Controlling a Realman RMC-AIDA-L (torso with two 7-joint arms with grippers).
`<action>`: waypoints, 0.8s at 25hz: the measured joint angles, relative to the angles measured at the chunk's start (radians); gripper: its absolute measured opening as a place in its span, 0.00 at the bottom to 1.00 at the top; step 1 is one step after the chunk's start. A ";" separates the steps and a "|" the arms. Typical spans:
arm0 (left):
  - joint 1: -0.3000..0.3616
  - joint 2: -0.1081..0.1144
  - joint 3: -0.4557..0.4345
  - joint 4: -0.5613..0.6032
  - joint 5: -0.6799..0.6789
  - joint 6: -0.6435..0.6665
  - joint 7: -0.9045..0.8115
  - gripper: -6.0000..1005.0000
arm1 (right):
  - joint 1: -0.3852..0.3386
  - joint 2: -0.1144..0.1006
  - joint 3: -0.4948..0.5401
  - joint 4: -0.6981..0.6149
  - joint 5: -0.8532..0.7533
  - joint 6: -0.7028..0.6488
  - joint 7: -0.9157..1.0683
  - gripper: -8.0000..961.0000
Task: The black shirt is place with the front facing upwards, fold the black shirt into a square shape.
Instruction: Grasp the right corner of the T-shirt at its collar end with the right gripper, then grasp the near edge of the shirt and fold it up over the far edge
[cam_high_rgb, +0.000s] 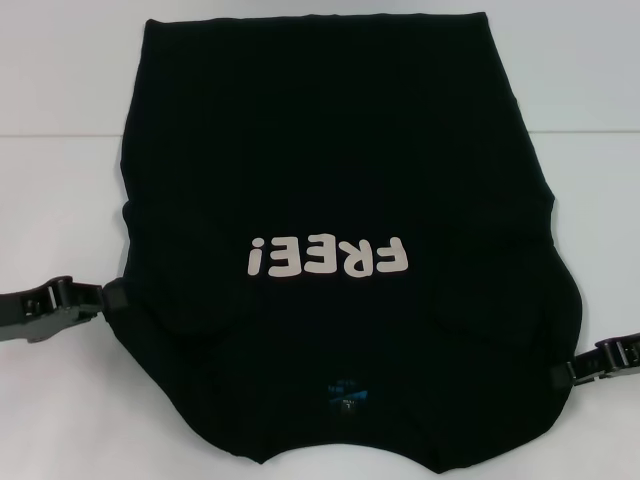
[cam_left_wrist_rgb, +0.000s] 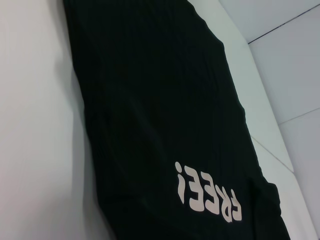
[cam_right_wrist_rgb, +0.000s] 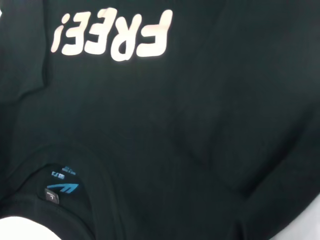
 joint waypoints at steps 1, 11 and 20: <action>0.001 0.000 0.000 0.000 0.000 0.000 0.000 0.02 | -0.001 0.000 0.002 0.000 0.000 0.000 0.000 0.52; 0.001 -0.001 0.000 0.000 0.000 0.007 0.002 0.02 | -0.002 -0.002 0.008 0.000 0.000 0.002 0.006 0.21; 0.035 0.003 0.026 0.046 0.026 0.124 0.033 0.02 | -0.016 -0.019 0.014 -0.007 -0.004 -0.067 -0.008 0.08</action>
